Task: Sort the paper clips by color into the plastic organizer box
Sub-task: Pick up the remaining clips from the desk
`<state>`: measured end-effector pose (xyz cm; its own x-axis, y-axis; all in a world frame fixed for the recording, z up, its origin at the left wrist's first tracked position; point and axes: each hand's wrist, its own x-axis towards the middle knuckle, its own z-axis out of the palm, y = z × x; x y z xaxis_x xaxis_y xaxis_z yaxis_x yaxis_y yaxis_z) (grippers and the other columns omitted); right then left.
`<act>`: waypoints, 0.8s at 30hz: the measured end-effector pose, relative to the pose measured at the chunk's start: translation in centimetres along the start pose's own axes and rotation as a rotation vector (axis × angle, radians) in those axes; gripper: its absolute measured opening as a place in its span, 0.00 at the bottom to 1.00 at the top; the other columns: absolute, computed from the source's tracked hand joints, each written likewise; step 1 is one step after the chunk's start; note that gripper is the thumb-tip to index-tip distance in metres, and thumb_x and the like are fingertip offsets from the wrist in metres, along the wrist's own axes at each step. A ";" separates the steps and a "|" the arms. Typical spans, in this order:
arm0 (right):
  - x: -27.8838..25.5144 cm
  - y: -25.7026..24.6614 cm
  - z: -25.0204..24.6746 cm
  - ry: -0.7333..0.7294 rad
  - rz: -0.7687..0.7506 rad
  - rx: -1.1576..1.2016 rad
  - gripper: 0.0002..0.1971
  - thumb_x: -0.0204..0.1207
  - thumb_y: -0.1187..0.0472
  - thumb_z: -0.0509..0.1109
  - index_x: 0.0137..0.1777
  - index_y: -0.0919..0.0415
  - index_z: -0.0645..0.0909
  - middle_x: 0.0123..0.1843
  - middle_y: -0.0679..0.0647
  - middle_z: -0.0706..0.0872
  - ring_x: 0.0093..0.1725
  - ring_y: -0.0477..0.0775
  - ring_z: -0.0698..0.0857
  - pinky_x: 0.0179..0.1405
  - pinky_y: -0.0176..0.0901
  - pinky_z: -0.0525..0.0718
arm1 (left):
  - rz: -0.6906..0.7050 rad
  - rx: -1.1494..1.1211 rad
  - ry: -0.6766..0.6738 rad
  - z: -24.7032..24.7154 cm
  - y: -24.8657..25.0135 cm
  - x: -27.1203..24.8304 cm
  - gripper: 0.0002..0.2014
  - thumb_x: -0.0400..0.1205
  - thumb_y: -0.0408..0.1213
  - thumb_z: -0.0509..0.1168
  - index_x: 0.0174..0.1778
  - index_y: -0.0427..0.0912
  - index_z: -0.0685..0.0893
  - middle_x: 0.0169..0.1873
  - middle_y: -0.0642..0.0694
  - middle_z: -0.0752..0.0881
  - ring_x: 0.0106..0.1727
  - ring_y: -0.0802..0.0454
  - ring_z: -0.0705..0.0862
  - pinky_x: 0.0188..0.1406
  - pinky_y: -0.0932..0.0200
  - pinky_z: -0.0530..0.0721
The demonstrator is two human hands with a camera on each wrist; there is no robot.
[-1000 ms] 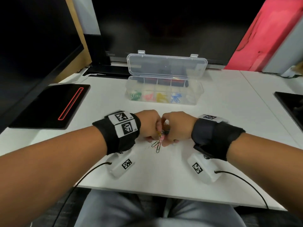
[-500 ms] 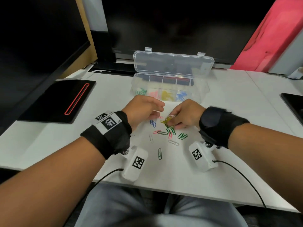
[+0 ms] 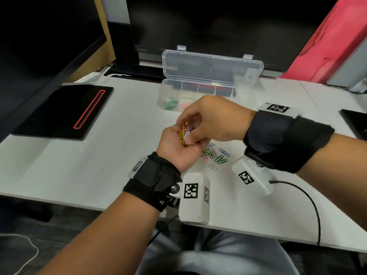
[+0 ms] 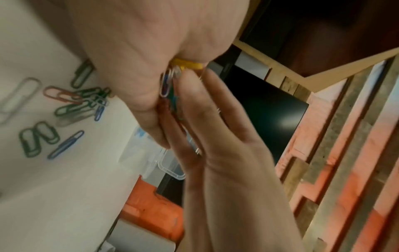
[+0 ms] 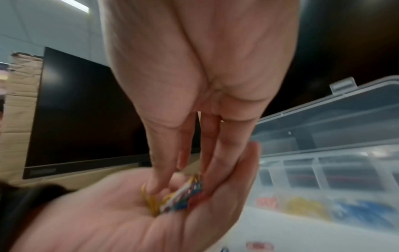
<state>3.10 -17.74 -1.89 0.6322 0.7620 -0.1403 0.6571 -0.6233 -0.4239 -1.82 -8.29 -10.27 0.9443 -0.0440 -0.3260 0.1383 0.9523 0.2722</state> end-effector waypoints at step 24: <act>-3.9 5.0 1.8 -0.410 0.403 -0.356 0.48 0.54 0.33 0.81 0.70 0.47 0.61 0.57 0.49 0.74 0.50 0.51 0.81 0.56 0.51 0.82 | 0.183 -0.075 0.092 -5.1 4.7 -0.9 0.18 0.88 0.36 0.53 0.59 0.27 0.84 0.57 0.32 0.88 0.52 0.35 0.90 0.55 0.41 0.87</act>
<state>3.20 -23.47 -5.12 0.6952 0.4192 -0.5838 0.5425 -0.8389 0.0436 -3.56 -2.18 -13.34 0.9201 0.1559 -0.3593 -0.0587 0.9619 0.2671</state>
